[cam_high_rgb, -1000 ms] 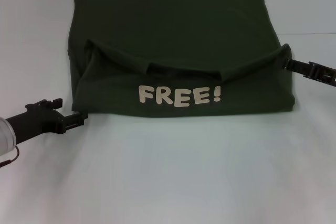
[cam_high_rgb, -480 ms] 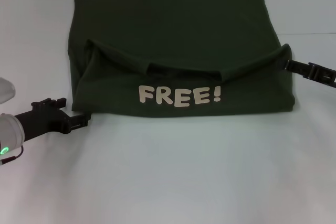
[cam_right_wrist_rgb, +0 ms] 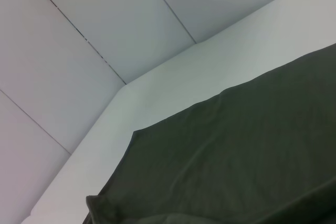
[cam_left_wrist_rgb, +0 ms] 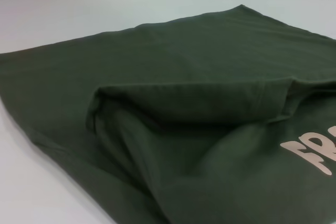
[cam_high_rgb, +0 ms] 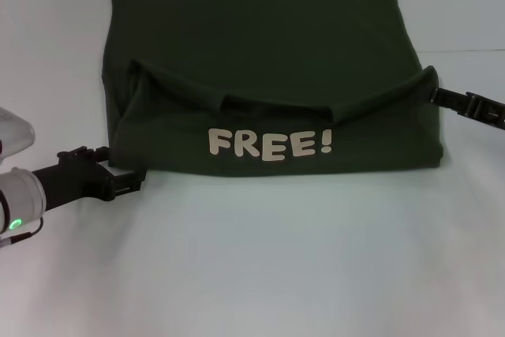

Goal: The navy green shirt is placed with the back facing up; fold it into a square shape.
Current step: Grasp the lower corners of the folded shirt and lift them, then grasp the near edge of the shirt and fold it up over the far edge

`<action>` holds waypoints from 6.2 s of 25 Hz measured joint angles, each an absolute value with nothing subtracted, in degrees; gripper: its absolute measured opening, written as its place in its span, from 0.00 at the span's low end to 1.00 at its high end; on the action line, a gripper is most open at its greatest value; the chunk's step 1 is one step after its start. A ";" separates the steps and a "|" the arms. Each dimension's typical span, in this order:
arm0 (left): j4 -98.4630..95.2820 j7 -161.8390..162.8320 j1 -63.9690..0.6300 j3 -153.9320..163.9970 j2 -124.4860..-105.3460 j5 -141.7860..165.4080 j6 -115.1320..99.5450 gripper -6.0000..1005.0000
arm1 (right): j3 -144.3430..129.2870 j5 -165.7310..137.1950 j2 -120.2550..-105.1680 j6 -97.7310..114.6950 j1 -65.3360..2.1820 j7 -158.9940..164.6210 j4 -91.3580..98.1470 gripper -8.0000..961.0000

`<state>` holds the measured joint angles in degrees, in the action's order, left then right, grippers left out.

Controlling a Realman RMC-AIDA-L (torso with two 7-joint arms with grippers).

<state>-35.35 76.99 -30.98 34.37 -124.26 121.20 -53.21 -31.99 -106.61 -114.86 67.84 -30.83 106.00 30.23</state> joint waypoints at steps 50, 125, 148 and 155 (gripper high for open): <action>-40.07 80.69 -29.88 34.90 -124.19 123.38 -60.11 0.04 | -31.94 -122.56 -113.95 61.04 -34.21 115.65 30.35 0.61; -46.20 96.64 -21.00 19.54 -123.78 126.21 -94.17 0.04 | -27.69 -118.58 -113.70 87.74 -17.42 101.84 35.59 0.04; -47.90 96.65 -16.92 16.09 -123.98 135.81 -111.06 0.04 | -22.14 -118.91 -113.73 104.01 -4.47 90.07 35.75 0.04; -47.90 96.67 -16.98 14.13 -123.88 136.60 -111.35 0.04 | -19.45 -118.91 -114.11 104.53 -4.13 90.04 36.30 0.04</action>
<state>-47.90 96.67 -16.98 14.13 -123.88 136.60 -111.35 -19.45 -118.91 -114.11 104.53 -4.13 90.04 36.30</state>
